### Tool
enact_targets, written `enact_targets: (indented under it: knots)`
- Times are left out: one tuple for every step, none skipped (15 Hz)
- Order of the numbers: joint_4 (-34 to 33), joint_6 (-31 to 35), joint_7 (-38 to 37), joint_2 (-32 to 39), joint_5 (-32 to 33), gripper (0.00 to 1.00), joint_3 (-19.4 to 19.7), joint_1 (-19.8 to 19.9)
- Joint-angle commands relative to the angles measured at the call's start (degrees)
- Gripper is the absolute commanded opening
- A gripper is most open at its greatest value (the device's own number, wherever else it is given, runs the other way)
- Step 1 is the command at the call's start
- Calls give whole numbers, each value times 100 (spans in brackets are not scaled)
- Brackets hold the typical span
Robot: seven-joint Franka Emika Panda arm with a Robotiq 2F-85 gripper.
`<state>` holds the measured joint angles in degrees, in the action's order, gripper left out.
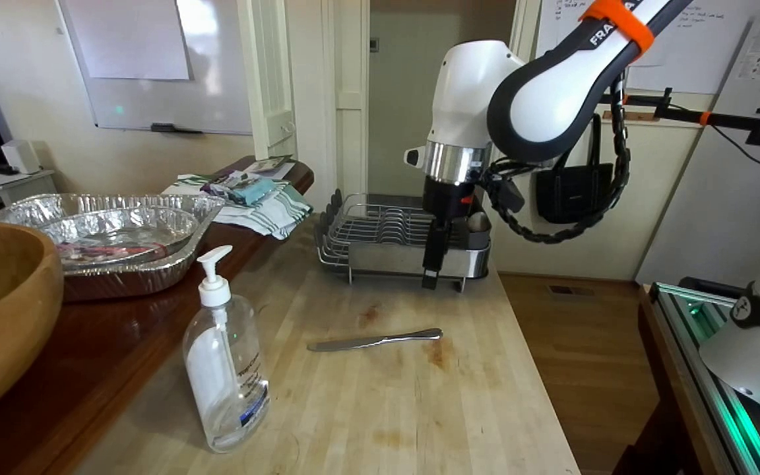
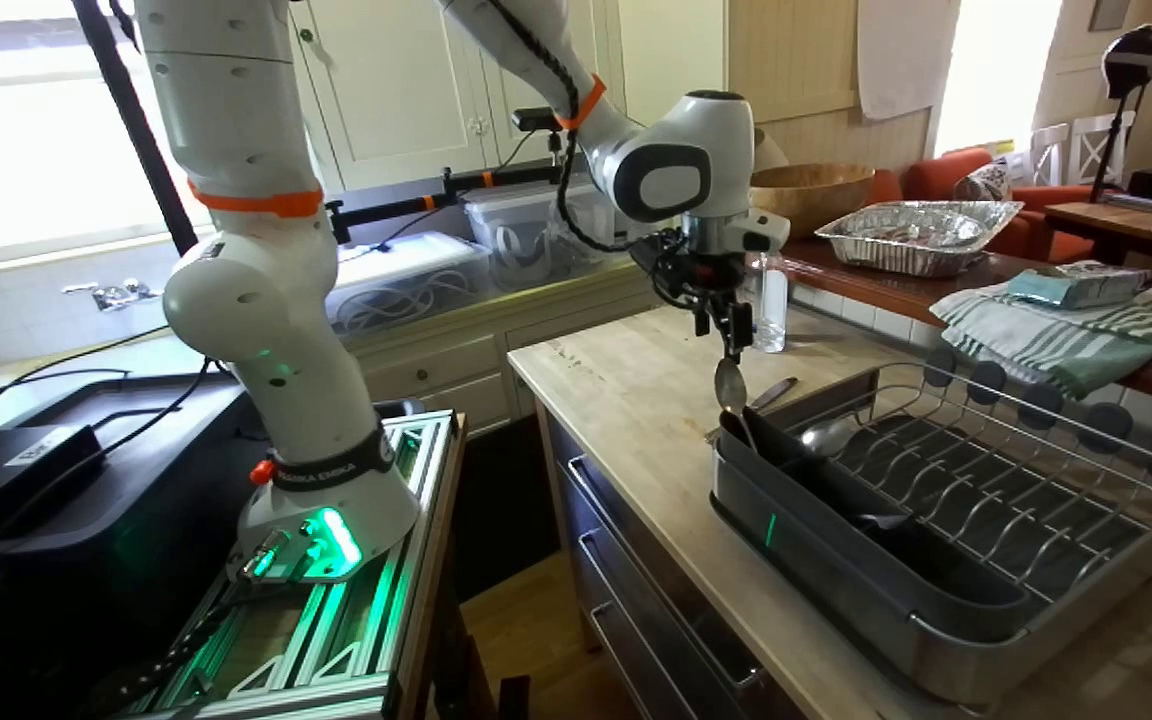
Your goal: Pick up the knife from the counter and put it on the dish dryer
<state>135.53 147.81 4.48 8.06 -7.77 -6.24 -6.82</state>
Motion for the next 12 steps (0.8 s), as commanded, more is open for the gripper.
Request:
enact_targets:
  knots:
    - [-252,407,-16,582,390,100,-38,-29]
    - [-296,483,-1,683,490,100,-43,-34]
    - [-383,580,16,835,626,100,-32,-41]
    - [-459,639,-10,937,745,100,-19,-56]
    - [-587,663,46,1088,791,100,-38,-47]
    - [-693,703,44,1205,867,100,-37,-63]
    - [-796,738,66,1324,908,100,-51,-67]
    - [-928,755,104,1460,923,100,-76,-68]
    - [-1047,761,137,1586,940,100,-95,-77]
    - [-1170,770,176,1725,943,100,-120,-84]
    - [-1280,746,201,1839,959,100,-131,-98]
    - [-1390,743,228,1972,973,100,-140,-111]
